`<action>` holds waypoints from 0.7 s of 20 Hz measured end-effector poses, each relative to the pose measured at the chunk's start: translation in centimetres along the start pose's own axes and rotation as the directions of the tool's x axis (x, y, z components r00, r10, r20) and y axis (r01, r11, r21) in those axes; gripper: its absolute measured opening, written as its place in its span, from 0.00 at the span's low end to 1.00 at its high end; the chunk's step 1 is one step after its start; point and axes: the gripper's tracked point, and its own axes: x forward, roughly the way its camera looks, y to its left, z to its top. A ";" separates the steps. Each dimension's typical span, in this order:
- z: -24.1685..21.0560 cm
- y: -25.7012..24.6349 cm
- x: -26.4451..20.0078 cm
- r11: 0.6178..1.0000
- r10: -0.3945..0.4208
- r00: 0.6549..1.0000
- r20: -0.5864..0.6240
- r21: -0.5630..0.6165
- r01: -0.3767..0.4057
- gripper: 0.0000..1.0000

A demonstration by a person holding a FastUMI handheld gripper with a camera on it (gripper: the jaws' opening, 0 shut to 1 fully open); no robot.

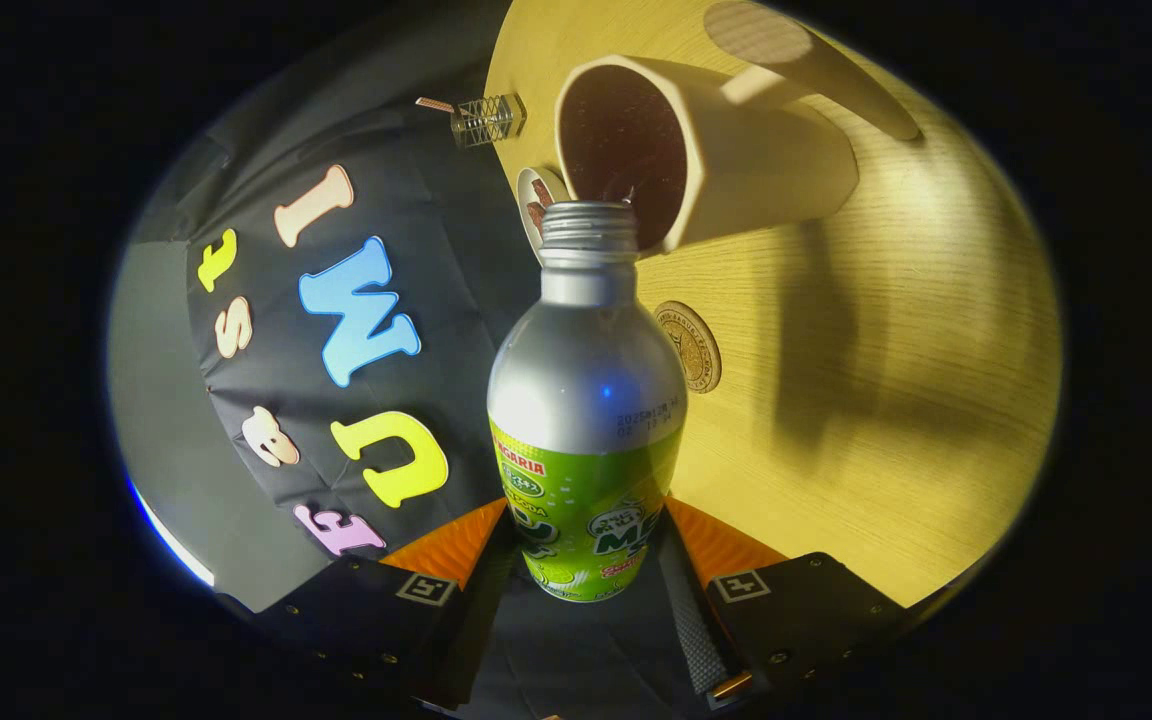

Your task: Take the bottle from table, then pour the juice into the cup, finally place the bottle on the coaster

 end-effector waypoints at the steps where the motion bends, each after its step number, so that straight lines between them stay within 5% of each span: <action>1: -0.1 0.3 0.0 1.000 -0.001 1.000 -0.004 0.006 0.001 0.78; 14: 0.5 2.8 -1.0 0.992 0.017 1.000 0.000 0.125 -0.016 0.78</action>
